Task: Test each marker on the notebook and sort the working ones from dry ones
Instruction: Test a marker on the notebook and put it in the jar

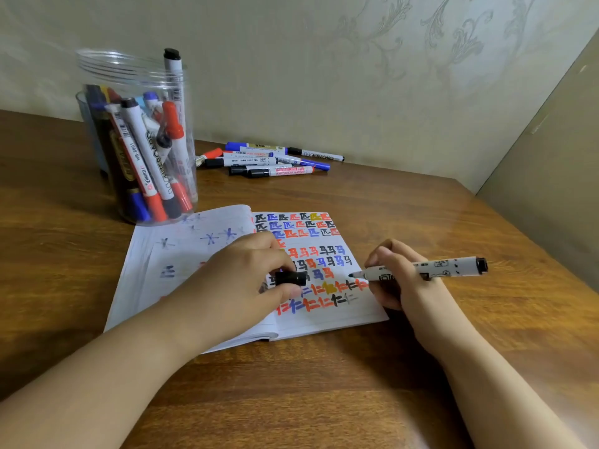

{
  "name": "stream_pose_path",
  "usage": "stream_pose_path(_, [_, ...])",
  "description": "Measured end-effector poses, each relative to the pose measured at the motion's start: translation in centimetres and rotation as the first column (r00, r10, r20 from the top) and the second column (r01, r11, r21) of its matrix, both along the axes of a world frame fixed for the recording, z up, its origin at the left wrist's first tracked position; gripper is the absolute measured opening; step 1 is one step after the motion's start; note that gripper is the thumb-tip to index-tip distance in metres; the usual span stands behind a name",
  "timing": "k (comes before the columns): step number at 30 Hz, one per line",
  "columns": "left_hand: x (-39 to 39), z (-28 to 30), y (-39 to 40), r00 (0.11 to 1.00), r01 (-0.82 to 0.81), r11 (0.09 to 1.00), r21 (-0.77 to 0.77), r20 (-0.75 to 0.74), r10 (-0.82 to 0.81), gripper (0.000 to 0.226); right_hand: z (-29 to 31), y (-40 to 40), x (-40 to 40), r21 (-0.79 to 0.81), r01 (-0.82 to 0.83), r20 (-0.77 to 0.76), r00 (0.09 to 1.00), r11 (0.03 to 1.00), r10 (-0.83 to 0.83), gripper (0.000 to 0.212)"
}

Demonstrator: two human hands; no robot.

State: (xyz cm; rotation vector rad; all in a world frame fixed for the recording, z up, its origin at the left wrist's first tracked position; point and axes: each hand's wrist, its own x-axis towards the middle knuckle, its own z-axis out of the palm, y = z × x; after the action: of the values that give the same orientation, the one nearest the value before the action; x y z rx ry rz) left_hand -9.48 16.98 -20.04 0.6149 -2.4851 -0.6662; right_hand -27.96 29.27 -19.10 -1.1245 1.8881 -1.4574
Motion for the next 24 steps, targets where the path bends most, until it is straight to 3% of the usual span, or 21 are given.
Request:
stream_pose_path(4, [0.02, 0.09, 0.24, 1.000, 0.009, 0.999, 0.037, 0.016, -0.009, 0.021, -0.30, 0.20, 0.06, 0.047, 0.041, -0.186, 0.982, 0.998, -0.032, 0.026])
stream_pose_path(8, [0.02, 0.07, 0.31, 0.999, 0.002, 0.999, 0.037, 0.032, -0.003, 0.020, -0.64, 0.29, -0.04, 0.032, 0.043, -0.270, 0.962, 0.999, -0.032, 0.029])
stream_pose_path(24, [-0.08, -0.31, 0.08, 0.998, 0.007, 1.000, 0.023, 0.065, -0.009, 0.020, -1.00, 0.29, -0.14, 0.033, -0.043, -0.282, 0.958, 0.999, 0.051, 0.035])
